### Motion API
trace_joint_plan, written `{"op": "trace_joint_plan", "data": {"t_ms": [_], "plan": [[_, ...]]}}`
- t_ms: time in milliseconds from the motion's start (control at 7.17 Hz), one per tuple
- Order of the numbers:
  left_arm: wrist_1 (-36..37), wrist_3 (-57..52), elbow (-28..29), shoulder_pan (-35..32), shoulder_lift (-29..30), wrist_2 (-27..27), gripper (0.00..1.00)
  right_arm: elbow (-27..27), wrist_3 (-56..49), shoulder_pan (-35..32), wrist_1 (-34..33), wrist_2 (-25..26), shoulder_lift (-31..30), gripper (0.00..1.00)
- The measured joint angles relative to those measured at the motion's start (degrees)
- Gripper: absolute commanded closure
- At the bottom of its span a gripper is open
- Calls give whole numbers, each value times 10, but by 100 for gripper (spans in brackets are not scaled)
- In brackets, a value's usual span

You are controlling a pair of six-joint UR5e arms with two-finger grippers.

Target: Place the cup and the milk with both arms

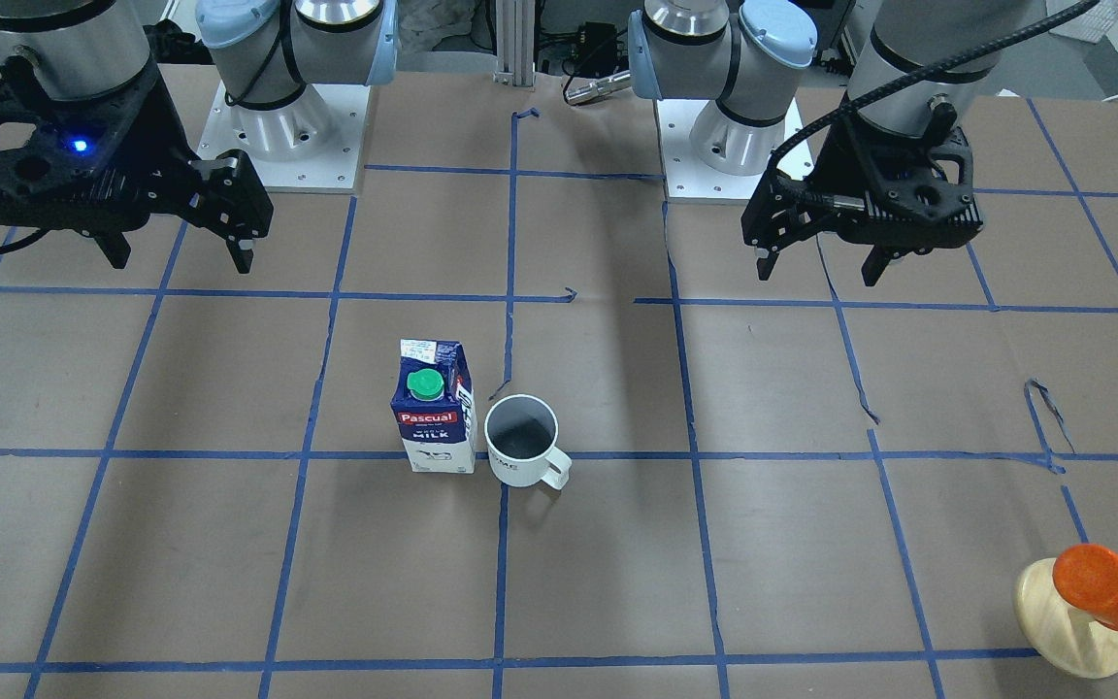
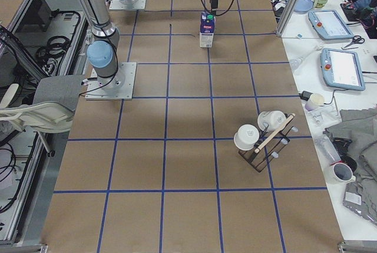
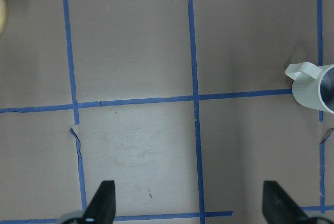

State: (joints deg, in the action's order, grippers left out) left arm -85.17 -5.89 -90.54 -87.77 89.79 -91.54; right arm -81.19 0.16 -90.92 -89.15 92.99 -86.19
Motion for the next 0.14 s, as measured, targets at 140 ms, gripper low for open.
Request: {"op": "trace_joint_plan", "data": {"t_ms": [140], "plan": [[0,0,-1,0,0,0,0,0,0,0,0,0,0,0]]}}
